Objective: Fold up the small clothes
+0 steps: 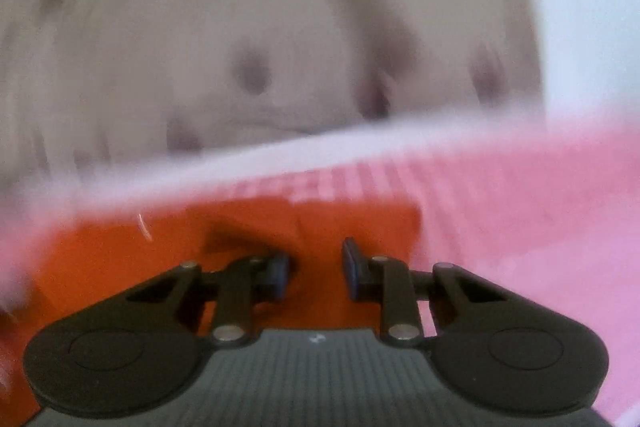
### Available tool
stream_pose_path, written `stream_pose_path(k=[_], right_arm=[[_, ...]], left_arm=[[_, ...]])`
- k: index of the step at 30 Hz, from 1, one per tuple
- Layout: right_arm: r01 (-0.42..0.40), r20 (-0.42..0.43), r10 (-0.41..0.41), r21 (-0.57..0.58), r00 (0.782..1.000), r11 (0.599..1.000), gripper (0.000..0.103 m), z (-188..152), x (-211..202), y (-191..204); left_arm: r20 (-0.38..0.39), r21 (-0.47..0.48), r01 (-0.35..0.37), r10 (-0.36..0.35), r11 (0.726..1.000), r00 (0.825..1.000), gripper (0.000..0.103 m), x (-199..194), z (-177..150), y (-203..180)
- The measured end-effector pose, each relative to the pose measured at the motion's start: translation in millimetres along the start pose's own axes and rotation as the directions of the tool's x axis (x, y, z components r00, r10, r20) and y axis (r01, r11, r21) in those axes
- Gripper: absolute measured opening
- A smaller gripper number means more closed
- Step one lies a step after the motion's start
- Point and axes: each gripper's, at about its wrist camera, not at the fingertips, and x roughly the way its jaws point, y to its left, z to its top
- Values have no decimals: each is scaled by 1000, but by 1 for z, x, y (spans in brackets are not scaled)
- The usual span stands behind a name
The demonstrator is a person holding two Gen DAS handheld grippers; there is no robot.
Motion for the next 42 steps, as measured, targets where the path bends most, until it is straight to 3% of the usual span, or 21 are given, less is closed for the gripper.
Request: stream_pose_path(k=[1, 2, 4, 10, 12, 13, 14, 17, 19, 21, 26, 37, 42], right_arm=[[-76, 1, 77, 199, 997, 977, 27, -4, -7, -25], [-126, 5, 131, 325, 991, 937, 27, -9, -10, -43], [-209, 27, 219, 435, 975, 876, 27, -18, -15, -64], [-267, 48, 282, 507, 958, 819, 28, -16, -12, -84], [-266, 53, 278, 501, 959, 824, 28, -15, -12, -83], [-247, 41, 261, 487, 965, 838, 26, -14, -11, -80], [-230, 30, 247, 492, 969, 840, 10, -14, -5, -77], [-337, 84, 354, 566, 932, 753, 5, -14, -6, -74], [-293, 64, 305, 516, 950, 805, 5, -13, -11, -71], [-176, -28, 211, 451, 977, 875, 5, -18, -5, -74], [-132, -63, 163, 346, 985, 929, 4, -16, -4, -66], [-69, -16, 74, 228, 997, 971, 3, -24, 0, -40], [-95, -23, 104, 252, 994, 963, 4, -21, 1, -46]], left_arm=[[3, -19, -8, 8, 1000, 1000, 103, -1, 1, 4], [2, -36, -11, 11, 999, 1000, 103, 0, 1, 6], [-4, -55, -16, 15, 998, 1000, 103, 1, 2, 9], [16, -70, -60, 61, 996, 998, 103, -1, 2, 13], [28, -73, -86, 88, 994, 996, 103, -1, 3, 14], [32, -76, -96, 98, 993, 995, 102, -1, 3, 15], [37, -79, -99, 102, 992, 994, 101, -2, 3, 16], [43, -81, -114, 117, 990, 992, 99, -2, 4, 16], [40, -77, -118, 121, 990, 992, 99, -1, 4, 15], [39, -70, -125, 128, 990, 991, 99, -1, 4, 14], [34, -64, -156, 158, 986, 987, 99, 0, 3, 13], [28, -59, -179, 181, 982, 983, 102, 2, 3, 13], [33, -57, -175, 177, 983, 984, 103, 1, 3, 13]])
